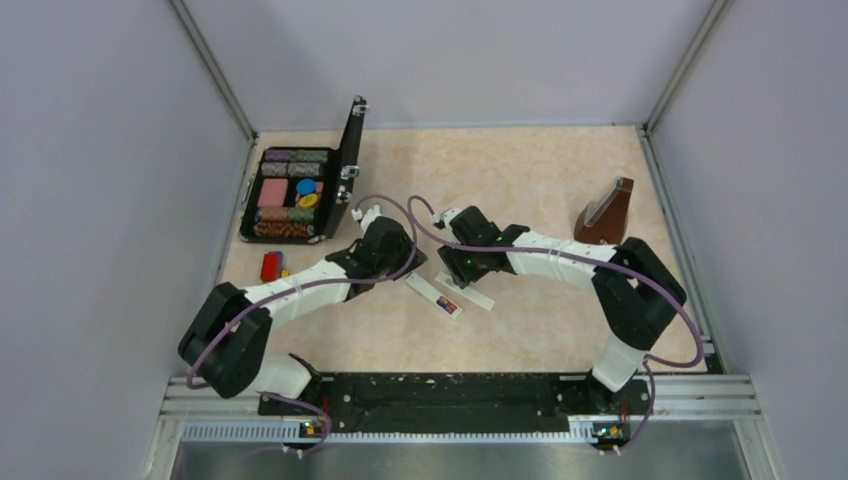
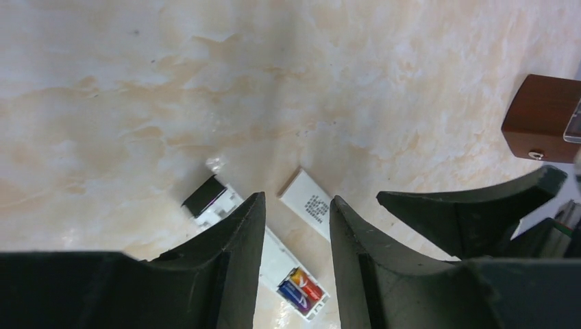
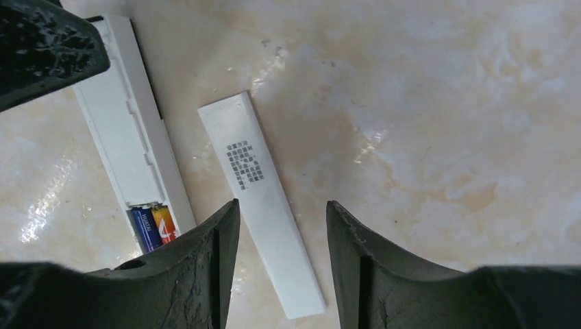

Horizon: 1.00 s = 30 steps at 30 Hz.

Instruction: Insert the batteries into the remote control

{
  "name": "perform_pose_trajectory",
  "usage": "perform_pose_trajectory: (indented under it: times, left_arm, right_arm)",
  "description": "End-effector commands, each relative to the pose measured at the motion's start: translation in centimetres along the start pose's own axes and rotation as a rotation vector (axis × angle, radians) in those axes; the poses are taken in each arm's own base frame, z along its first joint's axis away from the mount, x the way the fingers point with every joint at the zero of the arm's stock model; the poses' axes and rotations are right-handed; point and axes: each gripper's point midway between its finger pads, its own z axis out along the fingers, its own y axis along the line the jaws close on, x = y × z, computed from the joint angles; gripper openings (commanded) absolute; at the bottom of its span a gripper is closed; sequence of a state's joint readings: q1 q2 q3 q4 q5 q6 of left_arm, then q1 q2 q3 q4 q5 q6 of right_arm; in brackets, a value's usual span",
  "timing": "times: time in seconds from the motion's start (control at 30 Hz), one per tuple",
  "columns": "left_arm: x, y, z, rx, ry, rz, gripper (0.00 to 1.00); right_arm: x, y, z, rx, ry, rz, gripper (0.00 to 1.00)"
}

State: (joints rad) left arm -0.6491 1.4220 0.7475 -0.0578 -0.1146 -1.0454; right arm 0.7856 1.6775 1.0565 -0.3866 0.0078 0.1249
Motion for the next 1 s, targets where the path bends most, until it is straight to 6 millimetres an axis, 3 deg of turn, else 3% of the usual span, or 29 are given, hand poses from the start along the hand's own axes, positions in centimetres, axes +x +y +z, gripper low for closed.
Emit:
perform_pose_trajectory:
  times: [0.0,0.27,0.57,0.73,0.97]
  left_arm:
    - [-0.6,1.5,-1.7,-0.026,-0.052,-0.009,0.44]
    - [-2.1,4.2,-5.1,-0.072,-0.169,-0.054,0.44]
    - [-2.3,5.8,-6.5,-0.055,-0.234,-0.093,0.43]
    - [-2.1,5.4,-6.4,-0.034,-0.222,-0.076,0.44]
    - [-1.7,4.5,-5.9,0.010,-0.198,-0.065,0.48]
  right_arm:
    - [-2.4,2.4,1.3,-0.045,-0.049,-0.133,0.50]
    - [-1.6,2.7,3.3,-0.001,-0.008,-0.196,0.51]
    - [0.3,2.2,5.4,0.023,0.081,-0.192,0.32]
    - [-0.2,2.1,5.0,0.039,0.065,-0.174,0.27]
    - [-3.1,1.9,2.7,0.061,-0.037,-0.170,0.27]
